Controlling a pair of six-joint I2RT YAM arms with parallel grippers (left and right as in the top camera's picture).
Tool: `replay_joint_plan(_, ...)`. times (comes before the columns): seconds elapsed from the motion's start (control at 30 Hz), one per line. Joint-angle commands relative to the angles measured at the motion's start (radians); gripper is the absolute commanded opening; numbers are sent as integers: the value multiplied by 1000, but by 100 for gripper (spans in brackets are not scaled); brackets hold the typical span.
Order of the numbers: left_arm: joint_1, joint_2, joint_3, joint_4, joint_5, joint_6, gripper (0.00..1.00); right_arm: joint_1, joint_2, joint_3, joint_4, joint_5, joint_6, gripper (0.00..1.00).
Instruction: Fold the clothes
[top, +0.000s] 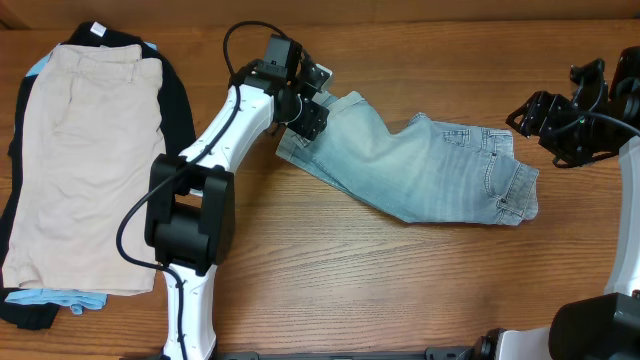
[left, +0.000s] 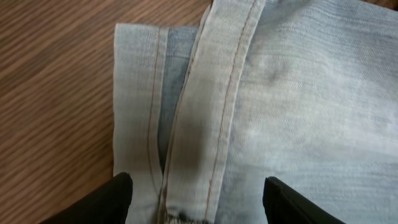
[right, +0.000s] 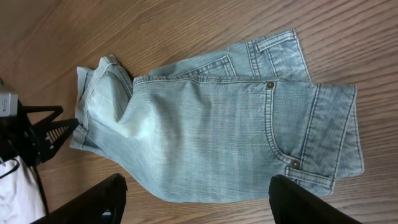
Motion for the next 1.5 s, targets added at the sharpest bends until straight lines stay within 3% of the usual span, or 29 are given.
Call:
replay_joint_plan(0.0, -7, 50, 12, 13, 7, 11, 69, 6, -13, 4, 3, 10, -5, 77)
replay_joint_plan(0.4, -7, 90, 12, 64, 58, 6, 48, 6, -13, 4, 20, 9, -4, 77)
replay_joint_plan(0.47, -7, 90, 12, 64, 58, 6, 39, 6, -13, 4, 19, 10, -4, 77)
replay_joint_plan(0.5, -7, 89, 13, 63, 58, 4, 27, 6, -13, 4, 19, 10, -4, 77)
replay_joint_plan(0.63, -7, 59, 27, 59, 58, -32, 4, 6, -13, 4, 19, 9, -4, 77)
replay_joint_plan(1.13, -6, -292, 248, -189, 52, -42, 4, 6, -12, -14, 13, 68, 4, 76)
replay_joint_plan(1.47, -6, -362, 247, -509, 28, -42, 4, 6, 6, -213, 143, 85, 30, 75)
